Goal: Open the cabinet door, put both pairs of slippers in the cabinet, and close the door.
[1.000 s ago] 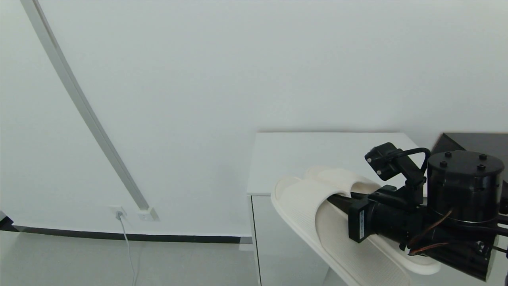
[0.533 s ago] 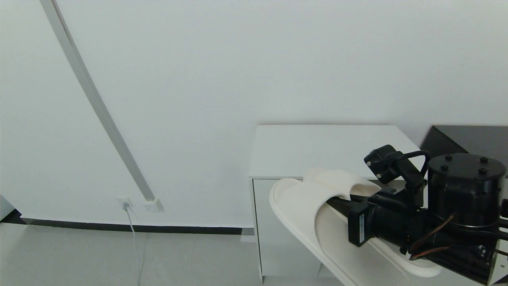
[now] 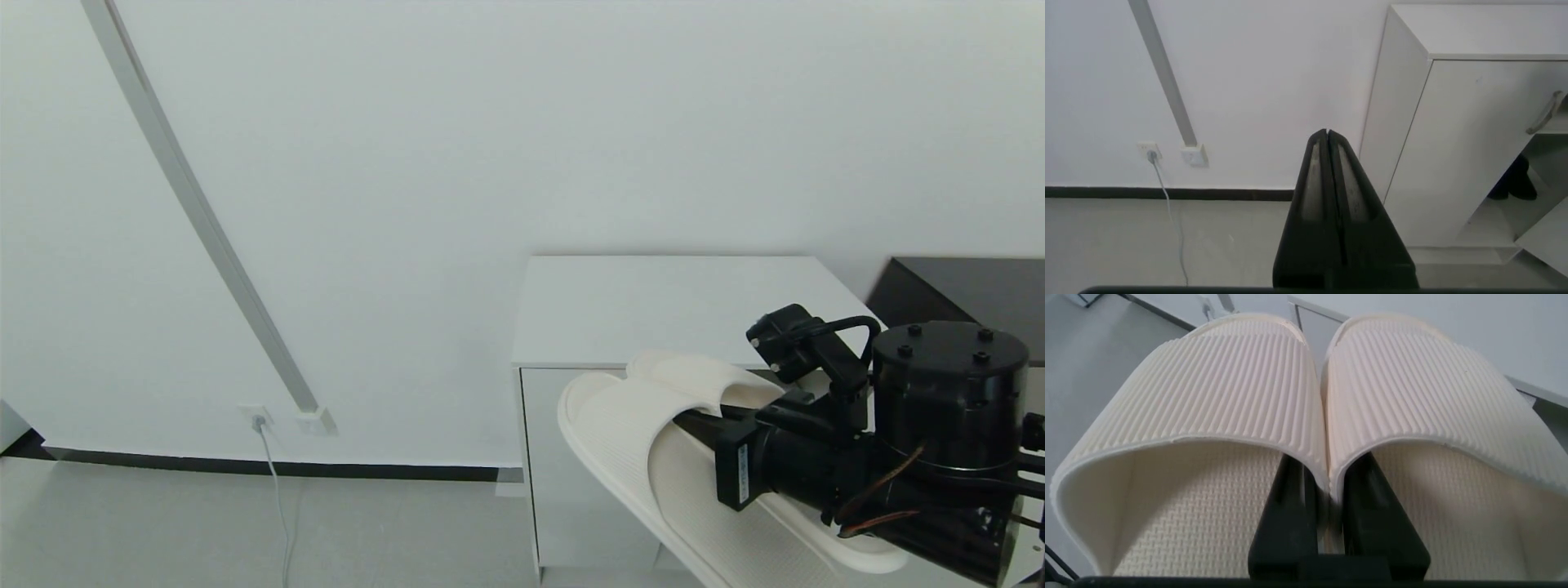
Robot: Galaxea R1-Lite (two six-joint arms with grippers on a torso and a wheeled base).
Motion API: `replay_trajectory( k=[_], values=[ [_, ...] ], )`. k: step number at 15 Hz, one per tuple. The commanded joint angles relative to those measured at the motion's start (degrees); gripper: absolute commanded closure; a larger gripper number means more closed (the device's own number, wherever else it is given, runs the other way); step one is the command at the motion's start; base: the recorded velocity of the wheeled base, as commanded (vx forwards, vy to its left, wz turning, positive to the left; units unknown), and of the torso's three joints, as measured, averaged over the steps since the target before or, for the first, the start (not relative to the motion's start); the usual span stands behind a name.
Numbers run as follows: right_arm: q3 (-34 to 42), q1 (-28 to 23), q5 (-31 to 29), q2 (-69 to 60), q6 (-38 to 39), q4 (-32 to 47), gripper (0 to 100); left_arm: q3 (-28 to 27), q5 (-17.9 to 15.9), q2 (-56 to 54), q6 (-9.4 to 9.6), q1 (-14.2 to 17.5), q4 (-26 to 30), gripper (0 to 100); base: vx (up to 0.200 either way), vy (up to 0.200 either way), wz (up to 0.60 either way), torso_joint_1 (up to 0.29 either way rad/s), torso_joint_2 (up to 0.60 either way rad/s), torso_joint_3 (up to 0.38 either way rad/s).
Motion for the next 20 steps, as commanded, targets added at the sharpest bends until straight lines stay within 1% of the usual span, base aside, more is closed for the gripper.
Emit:
replay_trajectory(
  k=[1,3,20],
  values=[
    [0.06,0.03,-0.02,0.49,0.01,-0.03,100,0.00,0.01,0.07,-0.01,0.04,0.00,100,0.000,0.000,0.00,0.000,0.00,0.000],
    [0.06,0.03,-0.02,0.40,0.01,-0.03,100,0.00,0.01,0.07,-0.01,0.04,0.00,100,0.000,0.000,0.00,0.000,0.00,0.000],
    [0.94,-0.14,-0.02,0.40,0.01,-0.12,100,0.00,0.01,0.07,0.07,0.04,0.00,100,0.000,-0.200,0.00,0.001,0.00,0.005]
  ],
)
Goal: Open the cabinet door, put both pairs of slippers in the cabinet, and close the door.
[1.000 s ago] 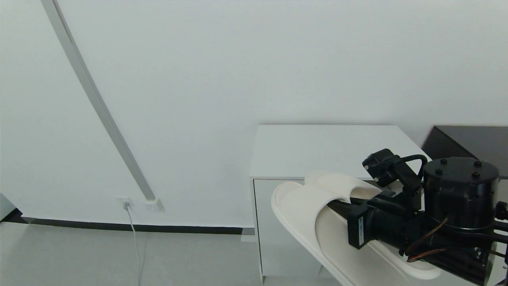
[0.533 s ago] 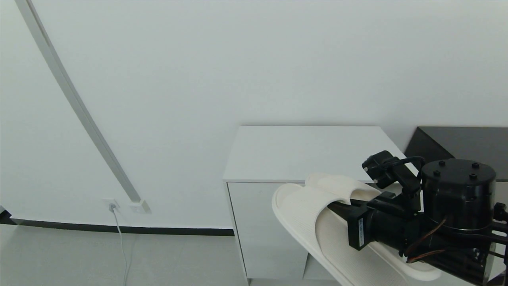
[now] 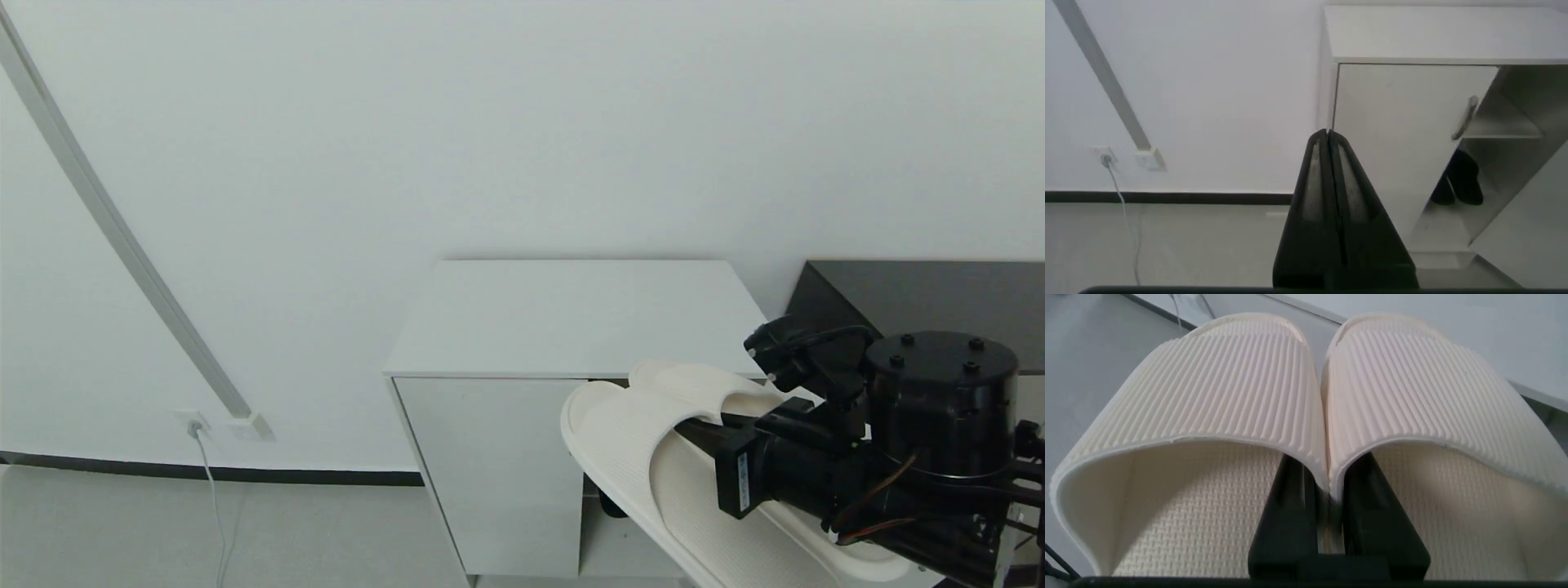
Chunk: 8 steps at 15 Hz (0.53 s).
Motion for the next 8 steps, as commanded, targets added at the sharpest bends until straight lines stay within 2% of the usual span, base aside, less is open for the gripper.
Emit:
replay_trajectory(
  k=[1,2,8],
  values=[
    [0.04,-0.06,0.01,0.11,-0.05,-0.03,100,0.00,0.01,0.07,0.05,0.02,0.00,100,0.000,-0.200,0.00,0.002,0.00,0.002],
    [0.04,-0.06,0.01,0.11,-0.05,-0.03,100,0.00,0.01,0.07,0.05,0.02,0.00,100,0.000,-0.200,0.00,-0.002,0.00,0.007],
    [0.40,-0.06,0.01,-0.06,-0.49,-0.03,100,0.00,0.01,0.07,-0.04,0.02,0.00,100,0.000,0.000,0.00,0.000,0.00,0.000]
  ],
)
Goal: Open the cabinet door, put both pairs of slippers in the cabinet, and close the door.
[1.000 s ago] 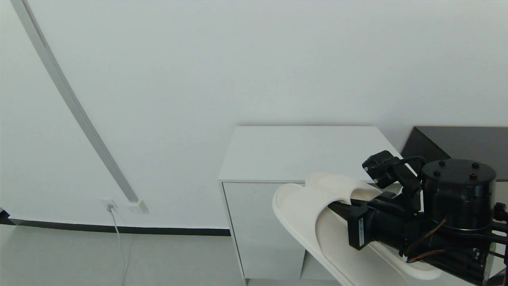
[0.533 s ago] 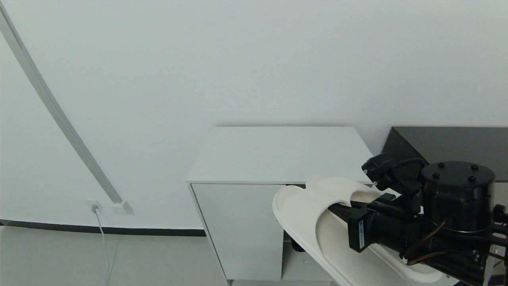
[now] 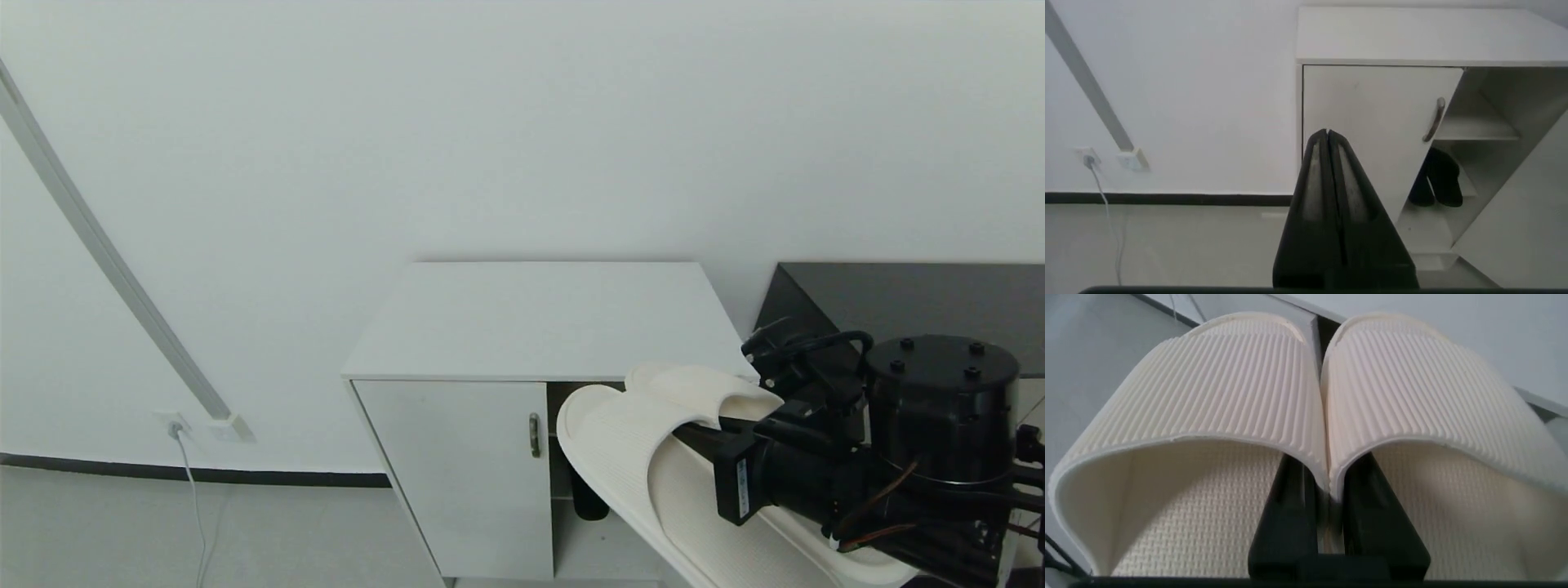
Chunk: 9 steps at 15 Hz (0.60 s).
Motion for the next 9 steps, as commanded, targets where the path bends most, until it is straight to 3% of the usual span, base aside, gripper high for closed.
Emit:
replay_trajectory(
  k=[1,3,4,9],
  values=[
    [0.18,0.05,-0.04,-0.01,-0.16,-0.03,100,0.00,0.01,0.07,-0.01,0.02,-0.02,100,0.000,0.000,0.00,0.000,0.00,0.000],
    [0.53,0.14,-0.04,-0.10,-0.42,0.05,100,0.00,0.01,0.07,-0.01,0.02,-0.02,100,0.000,0.000,0.00,0.000,0.00,0.000],
    [0.62,0.05,-0.04,-0.10,-0.95,-0.03,100,0.00,0.01,0.07,-0.01,0.02,-0.02,100,0.000,0.000,-0.60,0.002,0.00,0.007],
    [0.97,0.14,-0.04,-0.10,-1.39,-0.03,100,0.00,0.01,0.07,-0.01,0.02,-0.02,100,0.000,0.000,0.00,0.000,0.00,0.000]
  ],
)
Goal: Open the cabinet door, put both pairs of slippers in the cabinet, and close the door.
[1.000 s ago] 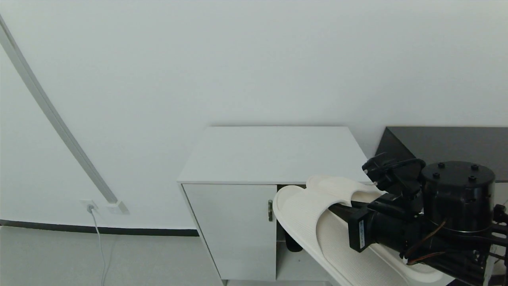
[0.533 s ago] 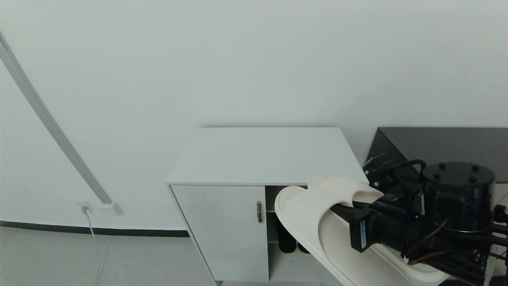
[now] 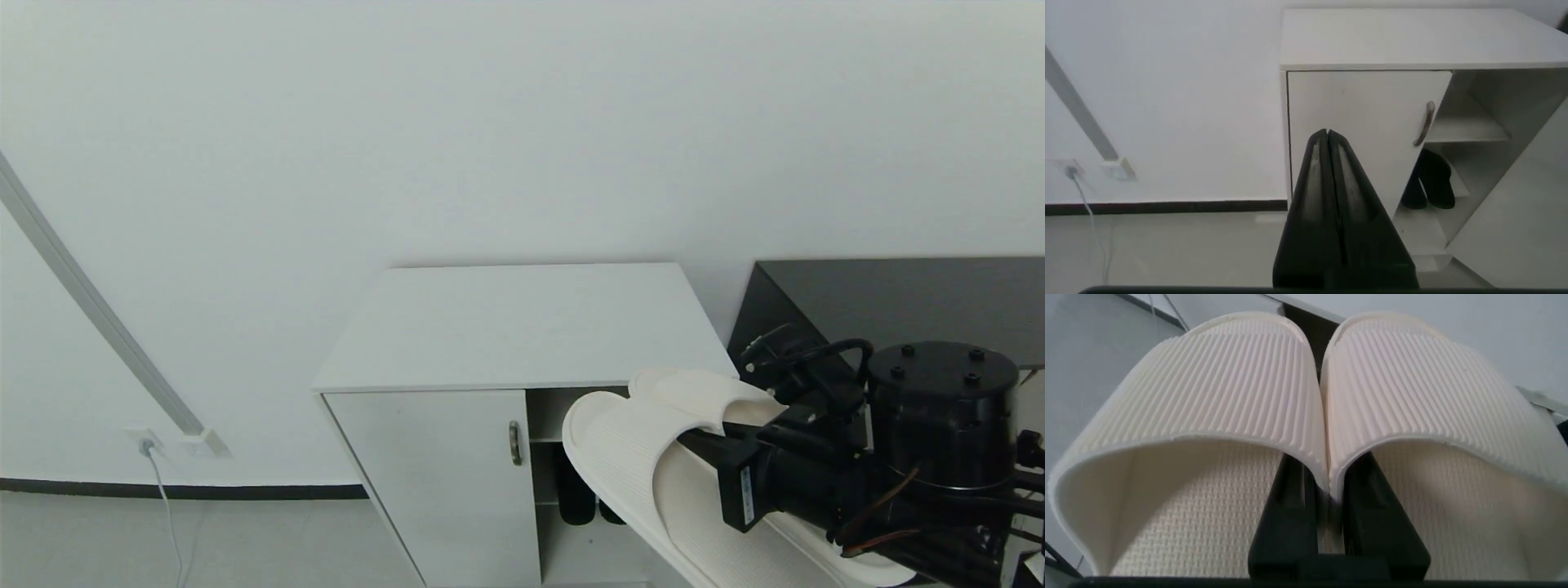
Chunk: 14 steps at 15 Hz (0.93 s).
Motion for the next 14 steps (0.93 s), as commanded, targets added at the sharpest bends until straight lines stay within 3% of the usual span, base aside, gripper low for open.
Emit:
replay_trajectory(
  k=[1,10,14],
  values=[
    [0.01,-0.01,-0.02,-0.02,-0.01,-0.03,100,0.00,0.01,0.07,-0.01,0.08,-0.02,100,0.000,0.000,0.00,0.000,0.00,0.000],
    [0.97,0.26,0.07,-0.02,-0.45,-1.09,100,0.00,0.01,0.07,-0.01,0.08,-0.02,100,0.000,0.000,0.00,0.000,0.00,0.000],
    [1.68,0.35,0.07,0.16,-1.59,-2.49,100,0.00,0.01,0.07,-0.01,0.08,-0.02,100,0.000,0.000,0.00,-0.142,0.30,0.172]
  ],
)
